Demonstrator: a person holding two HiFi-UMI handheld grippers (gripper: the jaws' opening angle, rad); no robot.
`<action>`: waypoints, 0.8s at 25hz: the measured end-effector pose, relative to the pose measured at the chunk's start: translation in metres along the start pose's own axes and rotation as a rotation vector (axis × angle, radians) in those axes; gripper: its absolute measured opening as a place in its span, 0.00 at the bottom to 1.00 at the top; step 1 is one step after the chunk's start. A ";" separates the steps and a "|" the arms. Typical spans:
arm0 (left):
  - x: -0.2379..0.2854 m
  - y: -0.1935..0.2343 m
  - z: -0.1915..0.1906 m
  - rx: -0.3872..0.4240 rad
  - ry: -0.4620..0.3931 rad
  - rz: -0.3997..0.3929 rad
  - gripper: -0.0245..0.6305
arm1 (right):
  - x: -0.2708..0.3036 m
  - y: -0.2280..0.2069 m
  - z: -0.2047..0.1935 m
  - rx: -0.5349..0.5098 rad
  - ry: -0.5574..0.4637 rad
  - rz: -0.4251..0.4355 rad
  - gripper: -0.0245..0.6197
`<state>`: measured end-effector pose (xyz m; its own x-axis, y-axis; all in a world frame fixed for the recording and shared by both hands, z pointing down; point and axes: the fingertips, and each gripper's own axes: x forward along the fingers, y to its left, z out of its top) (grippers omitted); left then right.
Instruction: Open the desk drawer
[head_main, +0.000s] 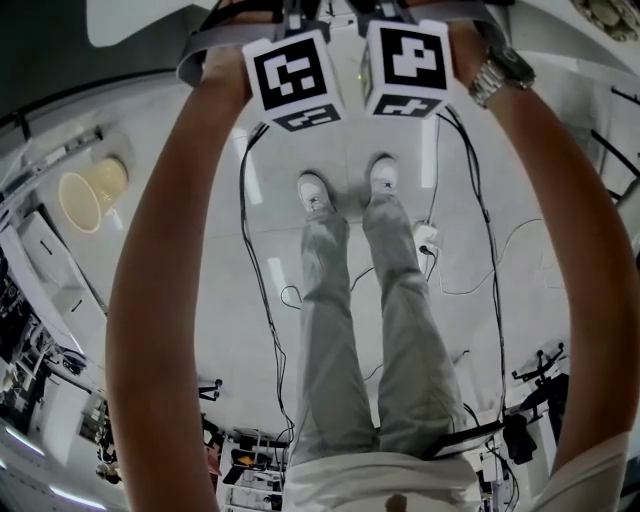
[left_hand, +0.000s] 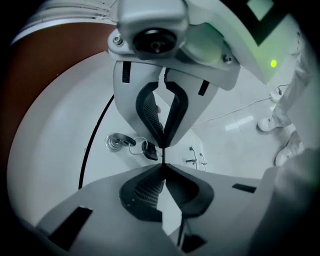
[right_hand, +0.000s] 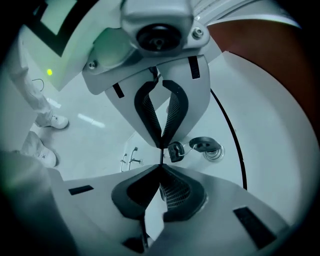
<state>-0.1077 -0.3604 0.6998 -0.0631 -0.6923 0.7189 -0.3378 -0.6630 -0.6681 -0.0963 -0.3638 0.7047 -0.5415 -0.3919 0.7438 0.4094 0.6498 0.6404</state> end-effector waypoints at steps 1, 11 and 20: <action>-0.002 -0.003 0.001 0.003 -0.007 -0.002 0.07 | -0.002 0.002 0.001 -0.001 -0.005 0.003 0.09; -0.018 -0.026 0.010 -0.006 -0.016 -0.029 0.07 | -0.020 0.026 0.002 0.026 -0.015 0.020 0.09; -0.036 -0.051 0.019 0.013 -0.037 -0.047 0.07 | -0.039 0.052 0.005 0.063 -0.017 0.048 0.09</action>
<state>-0.0700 -0.3071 0.7047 -0.0129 -0.6699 0.7423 -0.3270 -0.6987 -0.6363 -0.0575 -0.3111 0.7079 -0.5351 -0.3480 0.7698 0.3886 0.7077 0.5900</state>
